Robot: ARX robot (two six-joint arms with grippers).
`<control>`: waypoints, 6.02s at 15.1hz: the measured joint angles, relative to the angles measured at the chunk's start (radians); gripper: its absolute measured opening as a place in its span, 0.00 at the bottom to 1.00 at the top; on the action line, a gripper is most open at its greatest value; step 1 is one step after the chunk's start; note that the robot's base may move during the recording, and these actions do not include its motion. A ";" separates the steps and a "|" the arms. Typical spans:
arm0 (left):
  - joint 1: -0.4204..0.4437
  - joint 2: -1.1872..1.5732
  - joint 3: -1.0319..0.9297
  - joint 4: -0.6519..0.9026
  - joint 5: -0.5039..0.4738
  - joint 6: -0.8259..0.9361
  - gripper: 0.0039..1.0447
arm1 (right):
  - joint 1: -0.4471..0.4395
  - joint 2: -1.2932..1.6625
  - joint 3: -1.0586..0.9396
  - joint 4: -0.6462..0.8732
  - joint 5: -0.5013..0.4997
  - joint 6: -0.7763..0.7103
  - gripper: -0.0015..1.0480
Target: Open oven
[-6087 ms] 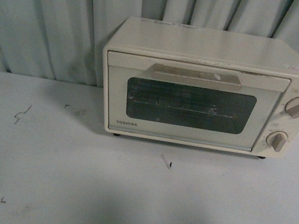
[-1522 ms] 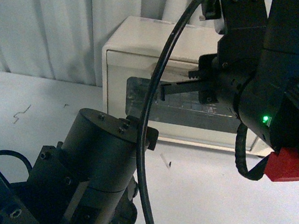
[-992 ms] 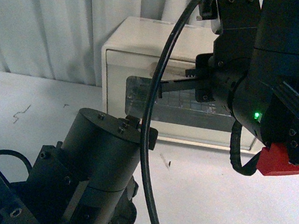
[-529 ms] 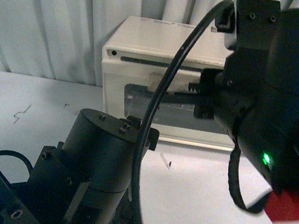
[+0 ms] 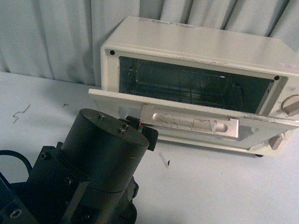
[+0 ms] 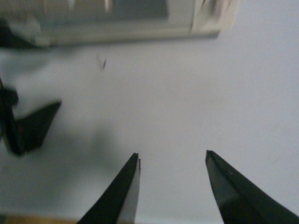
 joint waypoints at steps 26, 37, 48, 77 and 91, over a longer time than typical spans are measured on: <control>0.000 0.000 0.002 -0.002 -0.001 0.000 0.94 | -0.489 -0.938 -0.127 -0.270 -0.277 -0.288 0.02; 0.000 0.000 0.002 -0.002 0.000 0.000 0.94 | -0.489 -0.940 -0.127 -0.267 -0.277 -0.288 0.02; -0.021 -0.009 0.047 -0.145 -0.112 -0.007 0.93 | -0.489 -0.940 -0.127 -0.267 -0.276 -0.290 0.91; 0.621 -1.800 -0.756 -0.447 0.274 1.731 0.01 | -0.489 -0.940 -0.127 -0.267 -0.277 -0.290 0.94; 0.616 -2.154 -0.755 -0.822 0.283 1.732 0.01 | -0.489 -0.940 -0.127 -0.267 -0.277 -0.291 0.94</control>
